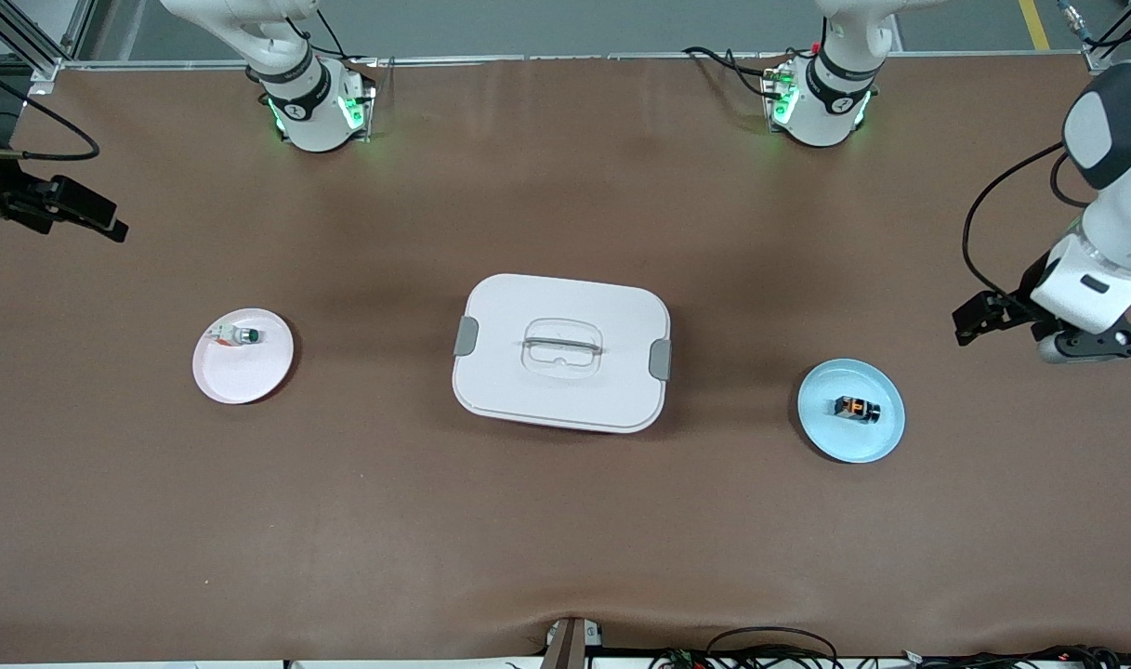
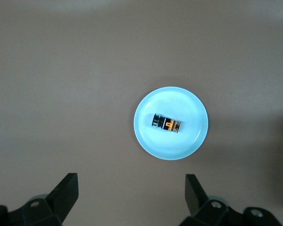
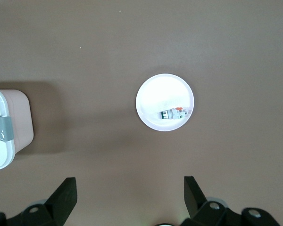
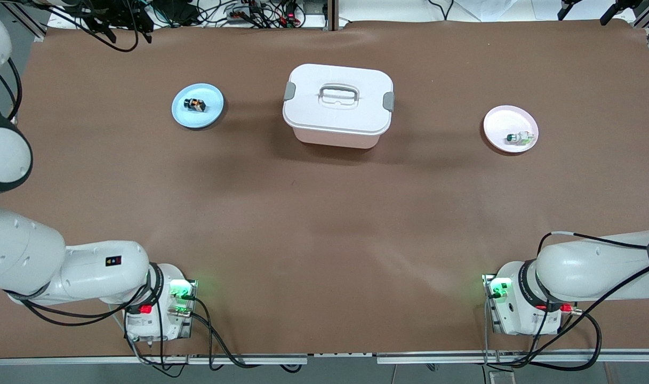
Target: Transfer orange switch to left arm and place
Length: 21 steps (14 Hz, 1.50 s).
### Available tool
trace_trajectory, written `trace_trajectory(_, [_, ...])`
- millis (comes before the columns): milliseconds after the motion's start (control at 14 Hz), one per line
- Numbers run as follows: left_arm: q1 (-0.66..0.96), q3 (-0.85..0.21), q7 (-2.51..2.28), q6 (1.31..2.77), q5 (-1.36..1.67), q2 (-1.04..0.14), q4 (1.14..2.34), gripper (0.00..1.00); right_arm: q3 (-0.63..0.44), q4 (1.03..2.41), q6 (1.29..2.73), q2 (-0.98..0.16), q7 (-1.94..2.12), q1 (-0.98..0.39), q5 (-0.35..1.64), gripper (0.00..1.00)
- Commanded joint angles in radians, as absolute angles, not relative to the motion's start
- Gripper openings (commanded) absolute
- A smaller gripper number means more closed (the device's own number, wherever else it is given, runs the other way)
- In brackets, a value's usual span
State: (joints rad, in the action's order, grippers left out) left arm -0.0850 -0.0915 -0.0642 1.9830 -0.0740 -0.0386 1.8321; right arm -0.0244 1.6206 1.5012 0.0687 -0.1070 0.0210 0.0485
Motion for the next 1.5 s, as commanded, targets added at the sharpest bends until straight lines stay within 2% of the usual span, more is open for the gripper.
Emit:
trace_trajectory(0, [0.036, 0.035, -0.029, 1.927, -0.040, 0.047, 1.850, 1.00, -0.017, 1.651, 1.506, 0.097, -0.094, 0.028, 0.023, 1.00])
trace_trajectory(71, [0.075, 0.070, -0.029, 1.893, -0.040, 0.073, 1.848, 1.00, -0.017, 1.651, 1.509, 0.097, -0.094, 0.026, 0.020, 1.00])
trace_trajectory(286, [0.087, 0.069, -0.034, 1.835, -0.040, 0.116, 1.832, 1.00, -0.017, 1.651, 1.516, 0.094, -0.094, 0.023, 0.018, 1.00])
trace_trajectory(500, [0.092, 0.064, -0.031, 1.740, -0.040, 0.103, 1.726, 1.00, -0.017, 1.654, 1.520, 0.092, -0.095, 0.021, 0.018, 1.00])
trace_trajectory(786, [0.092, 0.064, -0.040, 1.727, 0.021, 0.101, 1.691, 1.00, -0.017, 1.654, 1.522, 0.091, -0.097, 0.023, 0.032, 1.00])
trace_trajectory(1143, [0.098, 0.051, -0.040, 1.655, 0.012, 0.023, 1.582, 1.00, -0.017, 1.654, 1.522, 0.091, -0.097, 0.023, 0.044, 1.00])
trace_trajectory(1429, [0.092, 0.045, -0.040, 1.649, 0.017, -0.025, 1.554, 1.00, -0.015, 1.654, 1.522, 0.091, -0.095, 0.021, 0.037, 1.00])
